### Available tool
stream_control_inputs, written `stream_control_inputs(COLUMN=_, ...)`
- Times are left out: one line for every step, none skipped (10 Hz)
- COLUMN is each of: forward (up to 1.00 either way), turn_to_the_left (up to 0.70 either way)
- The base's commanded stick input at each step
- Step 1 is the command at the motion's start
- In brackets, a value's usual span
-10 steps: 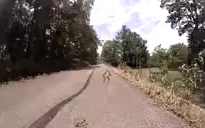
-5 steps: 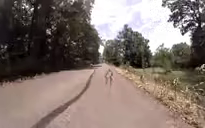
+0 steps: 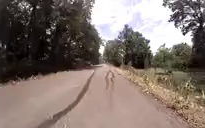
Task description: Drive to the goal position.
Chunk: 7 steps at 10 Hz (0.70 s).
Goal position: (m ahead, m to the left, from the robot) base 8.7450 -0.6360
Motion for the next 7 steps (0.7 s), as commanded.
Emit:
stream_control_inputs(forward=0.70, turn_to_the_left=0.00)
stream_control_inputs(forward=0.70, turn_to_the_left=0.00)
stream_control_inputs(forward=0.70, turn_to_the_left=0.00)
stream_control_inputs(forward=0.70, turn_to_the_left=0.00)
stream_control_inputs(forward=0.70, turn_to_the_left=0.00)
stream_control_inputs(forward=0.70, turn_to_the_left=0.00)
stream_control_inputs(forward=0.70, turn_to_the_left=0.00)
